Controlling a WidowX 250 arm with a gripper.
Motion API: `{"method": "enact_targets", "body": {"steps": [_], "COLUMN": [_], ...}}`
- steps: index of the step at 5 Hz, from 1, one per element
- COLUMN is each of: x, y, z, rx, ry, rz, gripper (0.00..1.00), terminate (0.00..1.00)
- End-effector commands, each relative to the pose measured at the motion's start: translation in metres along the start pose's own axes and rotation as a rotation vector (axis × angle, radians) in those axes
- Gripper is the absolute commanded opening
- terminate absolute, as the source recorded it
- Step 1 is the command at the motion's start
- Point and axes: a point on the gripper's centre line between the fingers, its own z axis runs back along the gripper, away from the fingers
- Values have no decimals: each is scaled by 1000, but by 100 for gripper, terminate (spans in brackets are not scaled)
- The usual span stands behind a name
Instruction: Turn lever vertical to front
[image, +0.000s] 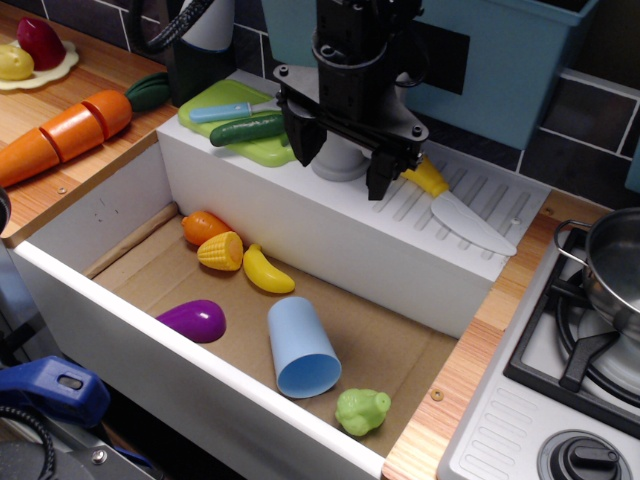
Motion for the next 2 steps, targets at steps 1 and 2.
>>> {"method": "enact_targets", "body": {"steps": [1, 2], "x": [0, 18], "y": [0, -1], "z": [0, 3], "rx": [0, 35], "ry": [0, -73], "rz": [0, -12], "gripper": [100, 100], "terminate": [0, 0]}}
